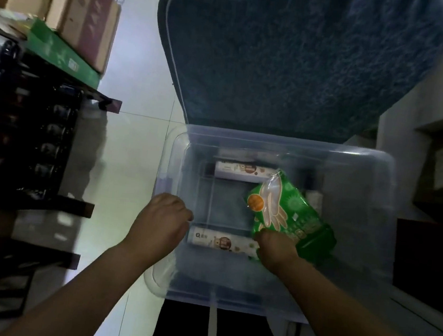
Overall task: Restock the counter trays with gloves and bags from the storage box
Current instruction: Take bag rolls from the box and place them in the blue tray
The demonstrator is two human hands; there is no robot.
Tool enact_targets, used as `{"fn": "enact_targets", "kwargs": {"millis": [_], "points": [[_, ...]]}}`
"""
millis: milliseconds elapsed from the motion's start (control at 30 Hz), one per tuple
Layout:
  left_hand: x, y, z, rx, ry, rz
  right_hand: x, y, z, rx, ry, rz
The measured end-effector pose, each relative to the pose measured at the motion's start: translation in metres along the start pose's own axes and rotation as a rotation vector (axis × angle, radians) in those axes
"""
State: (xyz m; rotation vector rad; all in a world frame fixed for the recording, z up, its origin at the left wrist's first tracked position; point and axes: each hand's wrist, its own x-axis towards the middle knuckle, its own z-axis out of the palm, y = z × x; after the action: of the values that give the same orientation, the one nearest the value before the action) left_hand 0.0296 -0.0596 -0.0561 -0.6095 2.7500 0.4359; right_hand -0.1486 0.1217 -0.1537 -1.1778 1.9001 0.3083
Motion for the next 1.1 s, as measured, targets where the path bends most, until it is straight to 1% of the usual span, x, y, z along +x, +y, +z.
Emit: {"fn": "enact_targets", "kwargs": {"millis": [100, 200, 267, 333, 433, 500, 533, 600, 667, 733, 767, 800, 833, 867, 933, 1000, 1033, 1100], "points": [[0.005, -0.004, 0.018, 0.045, -0.043, 0.041, 0.026, -0.003, 0.021, -0.060, -0.038, -0.044], [0.007, -0.006, 0.028, 0.070, -0.031, 0.040, 0.039, -0.001, 0.037, -0.043, -0.074, -0.055], [0.007, -0.006, 0.029, 0.090, -0.024, 0.043, 0.042, 0.001, 0.041, -0.042, -0.046, -0.079], [0.007, -0.004, 0.027, 0.114, -0.069, 0.038, 0.040, 0.003, 0.036, 0.001, 0.000, -0.128], [0.010, 0.003, 0.024, 0.097, -0.173, -0.007, 0.027, 0.006, 0.014, 0.131, 0.048, -0.190], [0.014, 0.012, 0.023, 0.009, -0.236, -0.007, 0.013, 0.010, -0.005, 0.221, 0.103, -0.255], [0.015, 0.018, 0.023, -0.029, -0.259, 0.011, 0.003, 0.011, -0.015, 0.309, 0.126, -0.279], [0.019, 0.029, 0.019, -0.045, -0.265, 0.035, -0.013, 0.013, -0.033, 0.515, 0.146, -0.332], [0.025, 0.036, 0.010, -0.028, -0.230, 0.052, -0.021, 0.020, -0.045, 0.668, 0.122, -0.368], [0.030, 0.036, -0.002, 0.019, -0.203, 0.082, -0.020, 0.032, -0.051, 0.810, 0.135, -0.271], [0.031, 0.034, -0.008, 0.054, -0.196, 0.089, -0.016, 0.041, -0.050, 0.793, 0.212, -0.181], [0.032, 0.032, -0.013, 0.088, -0.186, 0.093, -0.009, 0.051, -0.047, 0.654, 0.336, -0.062], [0.031, 0.029, -0.016, 0.111, -0.171, 0.089, -0.001, 0.061, -0.042, 0.457, 0.442, 0.063], [0.030, 0.026, -0.018, 0.121, -0.163, 0.076, 0.007, 0.069, -0.037, 0.299, 0.487, 0.171], [0.024, 0.018, -0.021, 0.129, -0.184, 0.058, 0.021, 0.078, -0.025, 0.159, 0.412, 0.336], [0.019, 0.012, -0.023, 0.141, -0.225, 0.052, 0.030, 0.079, -0.015, 0.101, 0.352, 0.423], [0.016, 0.009, -0.023, 0.145, -0.249, 0.052, 0.032, 0.078, -0.012, 0.086, 0.360, 0.437], [0.011, 0.005, -0.023, 0.155, -0.281, 0.053, 0.033, 0.072, -0.010, 0.119, 0.432, 0.370]]}}
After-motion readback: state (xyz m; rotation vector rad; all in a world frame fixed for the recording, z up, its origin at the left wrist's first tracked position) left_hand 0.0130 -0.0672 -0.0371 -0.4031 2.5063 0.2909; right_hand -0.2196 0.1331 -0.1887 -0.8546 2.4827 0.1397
